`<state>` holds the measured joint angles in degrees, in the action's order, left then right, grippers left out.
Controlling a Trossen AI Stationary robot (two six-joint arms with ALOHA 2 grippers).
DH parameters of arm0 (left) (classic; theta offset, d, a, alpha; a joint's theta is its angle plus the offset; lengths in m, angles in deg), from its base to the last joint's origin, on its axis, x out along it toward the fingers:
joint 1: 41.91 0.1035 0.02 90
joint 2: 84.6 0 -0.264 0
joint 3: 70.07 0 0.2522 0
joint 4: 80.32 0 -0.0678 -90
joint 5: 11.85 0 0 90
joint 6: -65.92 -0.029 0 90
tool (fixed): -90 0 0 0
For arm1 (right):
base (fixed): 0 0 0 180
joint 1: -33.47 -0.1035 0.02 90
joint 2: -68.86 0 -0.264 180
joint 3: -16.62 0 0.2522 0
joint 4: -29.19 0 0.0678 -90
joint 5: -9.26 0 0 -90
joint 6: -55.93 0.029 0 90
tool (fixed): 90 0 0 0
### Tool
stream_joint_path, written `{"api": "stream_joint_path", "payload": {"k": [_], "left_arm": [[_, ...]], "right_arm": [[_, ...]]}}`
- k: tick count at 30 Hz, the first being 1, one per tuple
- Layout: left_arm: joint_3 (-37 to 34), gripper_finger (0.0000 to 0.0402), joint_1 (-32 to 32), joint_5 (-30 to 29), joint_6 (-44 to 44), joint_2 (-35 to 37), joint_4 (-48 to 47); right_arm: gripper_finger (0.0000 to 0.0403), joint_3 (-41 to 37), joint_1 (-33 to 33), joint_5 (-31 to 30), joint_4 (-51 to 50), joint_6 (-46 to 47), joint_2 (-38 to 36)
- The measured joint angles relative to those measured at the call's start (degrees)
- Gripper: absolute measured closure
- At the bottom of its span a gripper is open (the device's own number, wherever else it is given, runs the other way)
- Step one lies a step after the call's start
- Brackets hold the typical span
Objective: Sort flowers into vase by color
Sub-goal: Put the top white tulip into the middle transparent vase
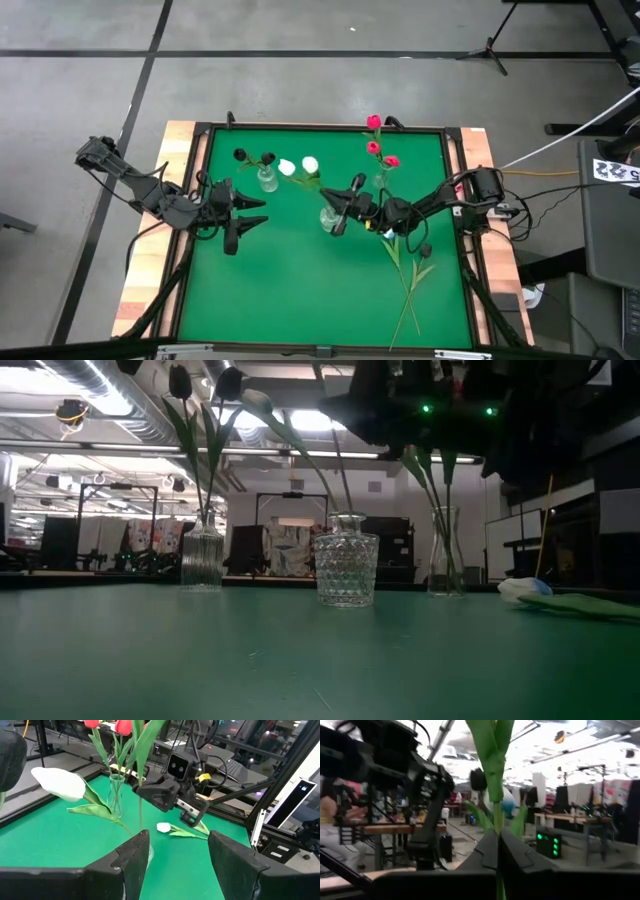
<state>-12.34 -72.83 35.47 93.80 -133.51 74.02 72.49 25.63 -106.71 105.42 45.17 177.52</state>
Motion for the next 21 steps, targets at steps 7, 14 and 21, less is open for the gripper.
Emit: {"api": "stream_joint_path", "payload": {"k": [7, 14, 21], "left_arm": [[0.00, 0.0202, 0.56, 0.00, -0.15, 0.00, 0.00], [0.00, 0.0202, 2.07, 0.00, -0.15, 0.00, 0.02], [0.00, 0.0202, 3.05, 0.02, -0.11, 0.00, 0.06]], "right_arm": [[0.0402, -1.93, 0.00, -1.08, 0.01, 1.83, 0.00], [0.0402, -3.12, 0.00, -0.83, 0.01, 2.18, 0.00], [0.0401, -3.28, -0.02, -0.02, 0.13, 6.56, 3.43]]}}
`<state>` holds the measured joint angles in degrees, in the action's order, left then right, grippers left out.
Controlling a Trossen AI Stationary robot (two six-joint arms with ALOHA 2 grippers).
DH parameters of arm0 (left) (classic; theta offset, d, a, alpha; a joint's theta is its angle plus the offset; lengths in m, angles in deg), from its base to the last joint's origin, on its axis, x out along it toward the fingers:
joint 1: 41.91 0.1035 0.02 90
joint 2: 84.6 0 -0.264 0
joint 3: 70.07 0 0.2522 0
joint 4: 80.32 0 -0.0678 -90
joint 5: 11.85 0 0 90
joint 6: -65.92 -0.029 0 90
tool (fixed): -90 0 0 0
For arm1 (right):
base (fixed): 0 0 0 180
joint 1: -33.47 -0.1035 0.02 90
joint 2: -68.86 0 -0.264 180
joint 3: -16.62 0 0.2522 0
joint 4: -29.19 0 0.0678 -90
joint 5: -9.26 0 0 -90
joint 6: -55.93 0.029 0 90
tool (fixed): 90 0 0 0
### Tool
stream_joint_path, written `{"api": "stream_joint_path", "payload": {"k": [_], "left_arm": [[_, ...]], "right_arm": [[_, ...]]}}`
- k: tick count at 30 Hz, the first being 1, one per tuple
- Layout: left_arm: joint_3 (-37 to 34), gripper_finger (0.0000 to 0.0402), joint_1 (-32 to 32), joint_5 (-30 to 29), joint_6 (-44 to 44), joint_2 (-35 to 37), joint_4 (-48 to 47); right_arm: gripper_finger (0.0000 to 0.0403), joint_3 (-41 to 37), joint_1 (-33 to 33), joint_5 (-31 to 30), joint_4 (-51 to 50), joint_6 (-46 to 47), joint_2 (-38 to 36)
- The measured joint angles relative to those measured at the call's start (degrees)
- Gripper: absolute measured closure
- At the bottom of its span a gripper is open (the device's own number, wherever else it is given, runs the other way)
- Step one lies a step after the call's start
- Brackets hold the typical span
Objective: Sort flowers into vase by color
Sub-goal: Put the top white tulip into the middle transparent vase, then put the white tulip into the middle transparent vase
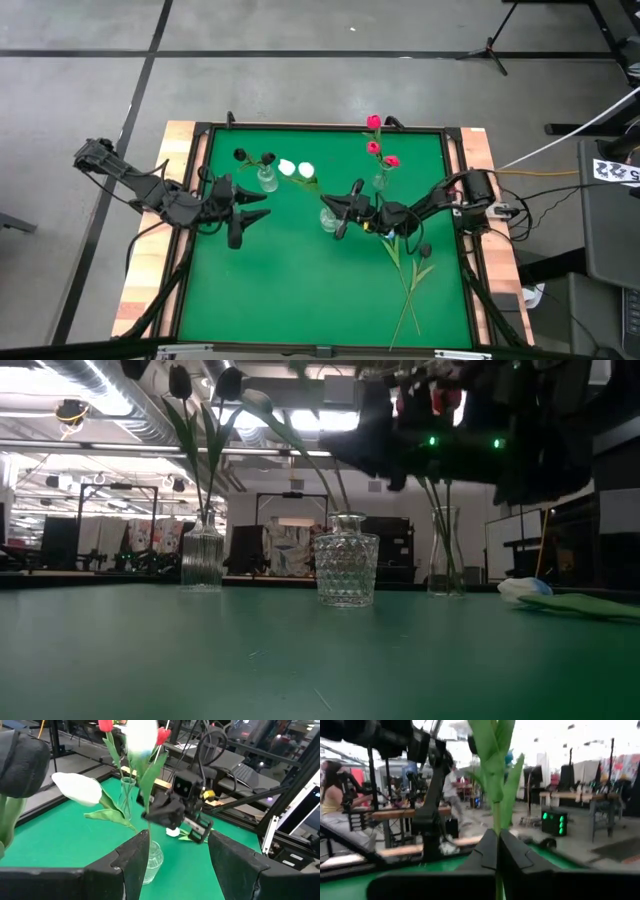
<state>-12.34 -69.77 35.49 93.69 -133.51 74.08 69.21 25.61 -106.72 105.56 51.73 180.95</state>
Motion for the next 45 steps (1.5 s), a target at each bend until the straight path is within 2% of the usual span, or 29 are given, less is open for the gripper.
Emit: {"api": "stream_joint_path", "payload": {"k": [4, 15, 23, 30, 34, 38, 41, 43, 45], "left_arm": [[0.00, 0.0202, 0.18, -0.01, 0.23, 0.00, 0.01], [0.00, 0.0202, 0.17, 0.00, 0.37, 0.00, 0.00], [0.00, 0.0202, 0.16, 0.00, 0.37, 0.00, -0.01], [0.00, 0.0202, 0.16, 0.00, 0.37, 0.00, 0.00], [0.00, 0.0202, 0.16, 0.00, 0.37, 0.00, -0.01], [0.00, 0.0202, 0.16, 0.00, 0.37, 0.00, -0.01], [0.00, 0.0202, 0.16, 0.00, 0.37, 0.00, 0.00], [0.00, 0.0202, 0.16, 0.00, 0.37, 0.00, -0.02], [0.00, 0.0202, 0.13, 0.02, 0.35, 0.00, 0.00]], "right_arm": [[0.0384, -0.02, 0.00, -0.82, -0.22, 3.63, 1.68], [0.0325, -0.02, 0.00, -2.04, -1.42, 3.86, 1.75], [0.0258, -0.02, 0.00, -1.40, -1.20, 3.94, 1.75], [0.0206, -0.02, -0.04, 4.06, -0.62, 6.99, 0.33], [0.0201, -0.02, -0.04, 11.32, -0.77, 10.96, -1.32], [0.0207, -0.02, -0.05, 23.53, -0.62, 15.74, -4.60], [0.0213, -0.02, -0.07, 34.97, -0.74, 22.23, -7.97], [0.0219, -0.02, -0.53, 43.30, -3.57, 29.20, -10.19], [0.0229, -0.02, -1.98, 48.88, -11.85, 35.89, -12.66]]}}
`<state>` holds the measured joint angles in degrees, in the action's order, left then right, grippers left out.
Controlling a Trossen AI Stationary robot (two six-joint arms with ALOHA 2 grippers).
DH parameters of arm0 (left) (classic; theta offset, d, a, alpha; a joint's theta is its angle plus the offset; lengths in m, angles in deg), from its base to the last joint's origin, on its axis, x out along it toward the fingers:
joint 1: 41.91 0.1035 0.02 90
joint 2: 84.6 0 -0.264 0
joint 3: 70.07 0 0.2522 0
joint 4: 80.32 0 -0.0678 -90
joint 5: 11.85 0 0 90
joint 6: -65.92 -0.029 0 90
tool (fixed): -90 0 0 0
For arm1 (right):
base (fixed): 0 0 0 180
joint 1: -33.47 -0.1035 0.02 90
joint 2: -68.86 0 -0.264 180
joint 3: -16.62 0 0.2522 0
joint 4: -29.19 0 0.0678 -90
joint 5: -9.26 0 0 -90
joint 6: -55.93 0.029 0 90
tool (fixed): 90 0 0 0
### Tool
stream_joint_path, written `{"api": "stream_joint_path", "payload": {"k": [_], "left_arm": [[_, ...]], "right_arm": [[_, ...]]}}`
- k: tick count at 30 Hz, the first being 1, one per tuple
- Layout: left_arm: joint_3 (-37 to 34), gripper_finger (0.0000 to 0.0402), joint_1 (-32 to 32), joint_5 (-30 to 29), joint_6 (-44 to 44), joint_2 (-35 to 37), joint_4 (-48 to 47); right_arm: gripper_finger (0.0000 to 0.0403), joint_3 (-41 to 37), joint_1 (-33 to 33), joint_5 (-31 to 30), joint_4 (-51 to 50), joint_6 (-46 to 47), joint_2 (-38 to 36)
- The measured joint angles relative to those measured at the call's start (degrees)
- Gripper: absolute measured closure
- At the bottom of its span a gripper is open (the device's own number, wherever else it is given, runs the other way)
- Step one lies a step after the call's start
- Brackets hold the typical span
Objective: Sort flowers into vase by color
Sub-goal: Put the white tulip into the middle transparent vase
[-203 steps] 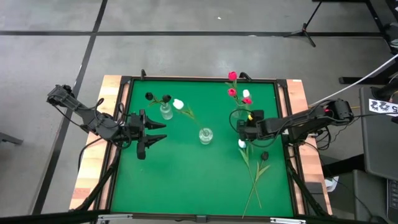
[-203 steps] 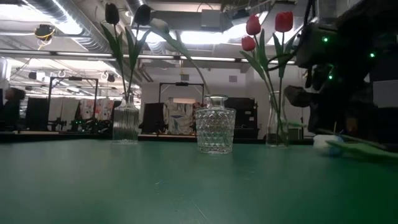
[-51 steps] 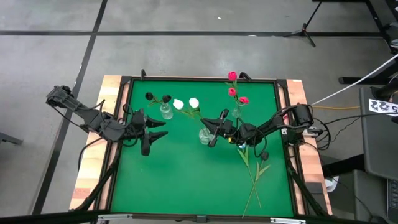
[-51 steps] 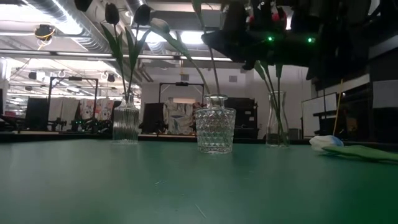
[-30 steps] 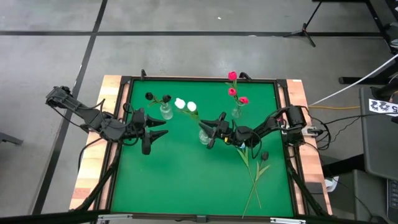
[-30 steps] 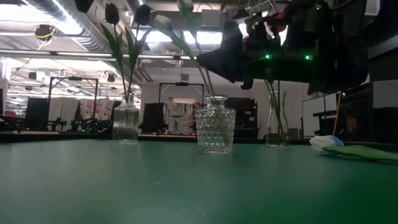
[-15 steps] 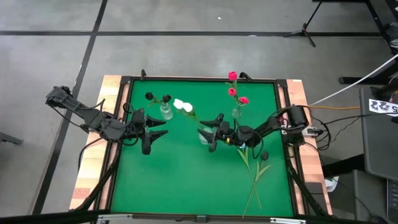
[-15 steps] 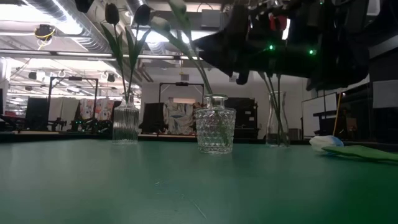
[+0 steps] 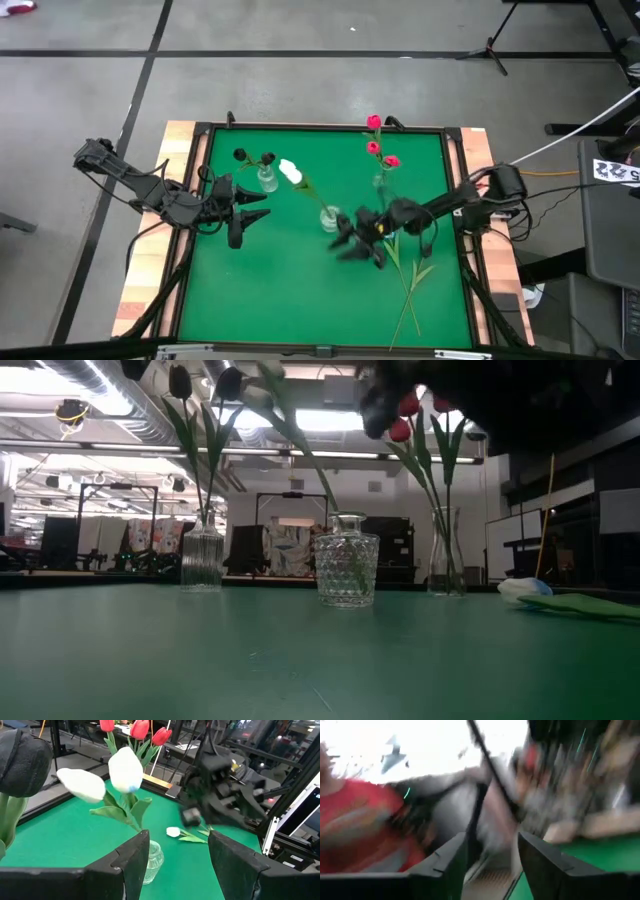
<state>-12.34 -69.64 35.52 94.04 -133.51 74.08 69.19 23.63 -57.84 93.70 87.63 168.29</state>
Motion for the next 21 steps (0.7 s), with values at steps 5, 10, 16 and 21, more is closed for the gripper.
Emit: {"api": "stream_joint_path", "payload": {"k": [5, 10, 16, 21], "left_arm": [[0.00, 0.0202, -0.02, 0.02, 0.01, 0.00, -0.02], [0.00, 0.0202, -0.02, 0.02, -0.55, 0.00, -0.04], [-0.02, 0.0202, -0.02, 0.02, -1.27, 0.00, -0.06], [-0.02, 0.0202, -0.02, 0.03, -1.27, 0.00, -0.04]], "right_arm": [[0.0256, -0.02, -6.93, 6.09, -27.96, 7.06, -7.66], [0.0265, -0.02, -13.70, 2.72, -44.63, 12.84, -17.15], [0.0265, 0.00, -22.07, -15.13, -76.84, 26.88, -30.00], [0.0265, 0.00, -28.94, -32.48, -95.47, 38.98, -36.90]]}}
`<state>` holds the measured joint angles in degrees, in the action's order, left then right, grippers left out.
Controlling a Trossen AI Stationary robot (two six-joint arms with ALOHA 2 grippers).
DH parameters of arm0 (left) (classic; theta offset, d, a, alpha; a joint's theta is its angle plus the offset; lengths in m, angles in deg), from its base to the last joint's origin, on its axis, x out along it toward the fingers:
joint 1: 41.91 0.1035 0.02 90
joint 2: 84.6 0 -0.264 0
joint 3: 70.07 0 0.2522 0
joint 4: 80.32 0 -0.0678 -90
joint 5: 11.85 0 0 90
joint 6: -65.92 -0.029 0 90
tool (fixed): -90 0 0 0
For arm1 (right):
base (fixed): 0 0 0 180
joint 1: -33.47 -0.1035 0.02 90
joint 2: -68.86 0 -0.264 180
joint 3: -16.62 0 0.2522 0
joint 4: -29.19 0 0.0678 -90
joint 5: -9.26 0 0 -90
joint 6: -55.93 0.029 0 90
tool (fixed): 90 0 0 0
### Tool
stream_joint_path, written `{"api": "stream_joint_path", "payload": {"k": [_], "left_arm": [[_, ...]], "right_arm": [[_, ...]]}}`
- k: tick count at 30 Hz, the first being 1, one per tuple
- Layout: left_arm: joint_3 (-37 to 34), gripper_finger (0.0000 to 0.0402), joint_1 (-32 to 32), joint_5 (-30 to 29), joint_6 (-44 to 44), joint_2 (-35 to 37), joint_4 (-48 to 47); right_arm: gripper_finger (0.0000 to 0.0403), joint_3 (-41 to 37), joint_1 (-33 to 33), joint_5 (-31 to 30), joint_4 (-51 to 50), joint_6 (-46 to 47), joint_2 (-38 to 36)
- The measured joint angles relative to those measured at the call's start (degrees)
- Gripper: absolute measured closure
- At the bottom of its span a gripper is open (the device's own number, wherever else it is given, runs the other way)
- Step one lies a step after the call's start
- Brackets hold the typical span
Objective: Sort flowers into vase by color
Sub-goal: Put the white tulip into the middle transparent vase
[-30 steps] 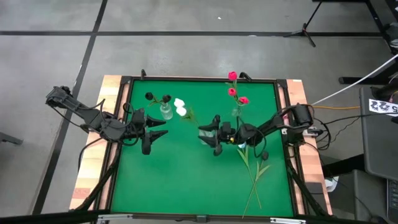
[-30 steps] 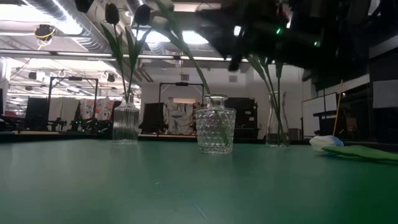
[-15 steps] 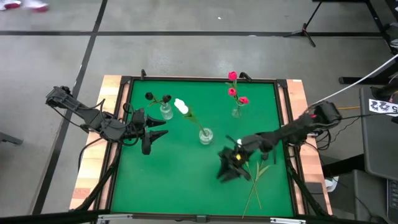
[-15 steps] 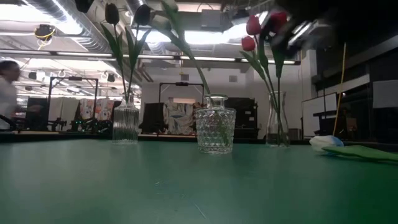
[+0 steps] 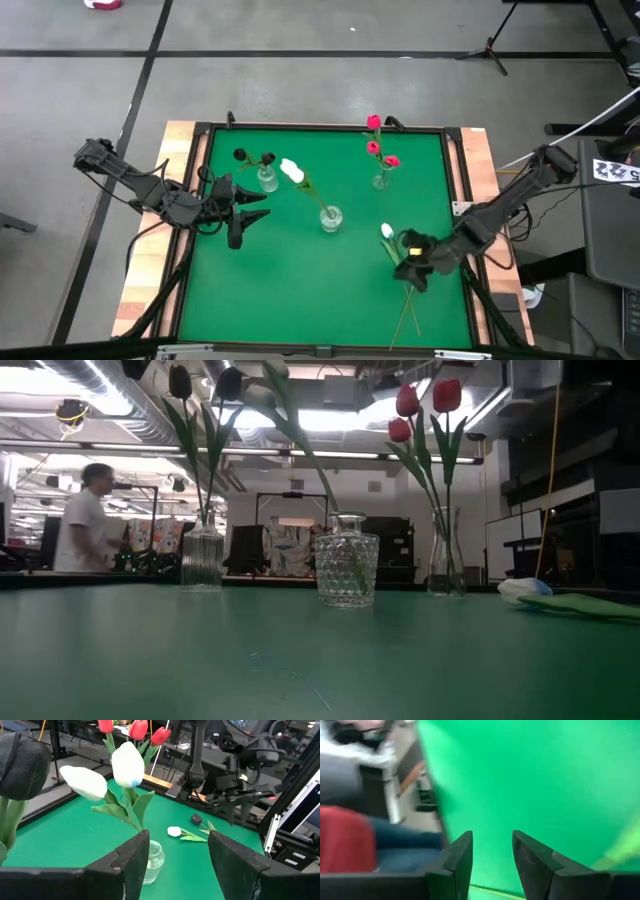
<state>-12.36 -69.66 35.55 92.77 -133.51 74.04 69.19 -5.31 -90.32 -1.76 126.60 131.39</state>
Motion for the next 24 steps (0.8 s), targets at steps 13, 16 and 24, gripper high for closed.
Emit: {"api": "stream_joint_path", "payload": {"k": [13, 16, 24], "left_arm": [[-0.54, 0.0202, 0.04, 0.01, -0.04, 0.00, 0.17], [-1.14, 0.0202, 0.04, -0.04, 0.11, 0.04, 0.51], [-1.46, 0.0202, 0.04, -0.03, 1.27, 0.00, 0.44]], "right_arm": [[0.0265, 0.02, 0.03, -0.93, -15.80, 8.00, 2.38], [0.0265, 0.02, 1.40, 0.16, -19.47, 7.85, 3.96], [0.0265, 0.00, 5.76, 0.11, -19.27, 4.17, 10.67]]}}
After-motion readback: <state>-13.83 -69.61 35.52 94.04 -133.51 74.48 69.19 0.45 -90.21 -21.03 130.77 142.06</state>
